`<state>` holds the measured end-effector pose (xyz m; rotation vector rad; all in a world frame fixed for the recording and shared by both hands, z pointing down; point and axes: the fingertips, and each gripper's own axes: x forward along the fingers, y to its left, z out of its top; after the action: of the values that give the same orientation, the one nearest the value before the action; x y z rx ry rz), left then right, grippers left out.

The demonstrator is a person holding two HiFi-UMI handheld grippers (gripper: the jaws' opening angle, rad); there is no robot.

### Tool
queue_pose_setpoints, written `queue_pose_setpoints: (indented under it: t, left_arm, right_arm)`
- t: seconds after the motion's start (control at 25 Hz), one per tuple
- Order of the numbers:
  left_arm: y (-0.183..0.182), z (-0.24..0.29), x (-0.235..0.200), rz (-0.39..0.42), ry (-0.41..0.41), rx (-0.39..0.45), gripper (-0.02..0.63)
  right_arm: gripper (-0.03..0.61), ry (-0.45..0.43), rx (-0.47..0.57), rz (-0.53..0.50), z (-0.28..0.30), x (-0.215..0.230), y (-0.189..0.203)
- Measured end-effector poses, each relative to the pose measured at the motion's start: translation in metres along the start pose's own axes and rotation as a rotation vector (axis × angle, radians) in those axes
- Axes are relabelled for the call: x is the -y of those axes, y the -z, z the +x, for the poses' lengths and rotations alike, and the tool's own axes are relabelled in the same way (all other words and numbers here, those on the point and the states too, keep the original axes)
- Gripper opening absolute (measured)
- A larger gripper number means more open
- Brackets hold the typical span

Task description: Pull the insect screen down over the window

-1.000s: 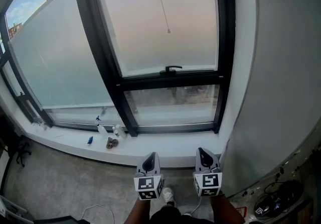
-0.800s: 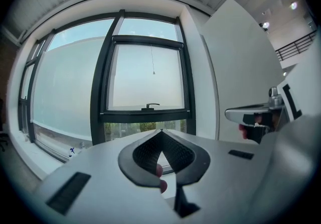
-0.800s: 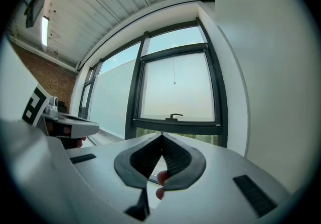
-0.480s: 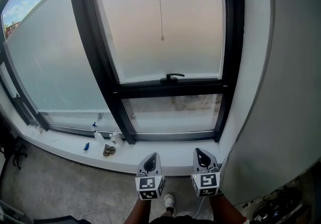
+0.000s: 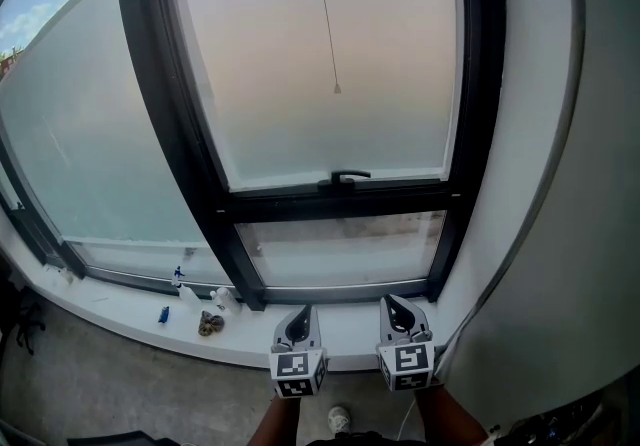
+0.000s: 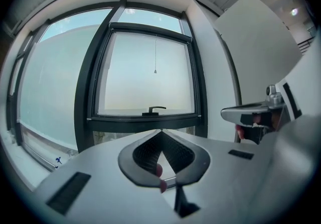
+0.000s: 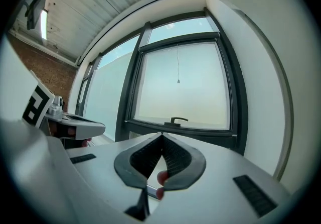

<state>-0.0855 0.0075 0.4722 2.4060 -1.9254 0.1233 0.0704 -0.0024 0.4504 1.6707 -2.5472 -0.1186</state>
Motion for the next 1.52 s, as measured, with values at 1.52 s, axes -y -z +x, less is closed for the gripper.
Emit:
queue_pose_setpoints:
  t: [1.52]
  left_arm:
    - [-0.03,0.167,-0.062,0.009,0.152,0.03,0.003]
  right_arm:
    - [0.003,0.091,0.021,-0.018,0.16,0.027,-0.012]
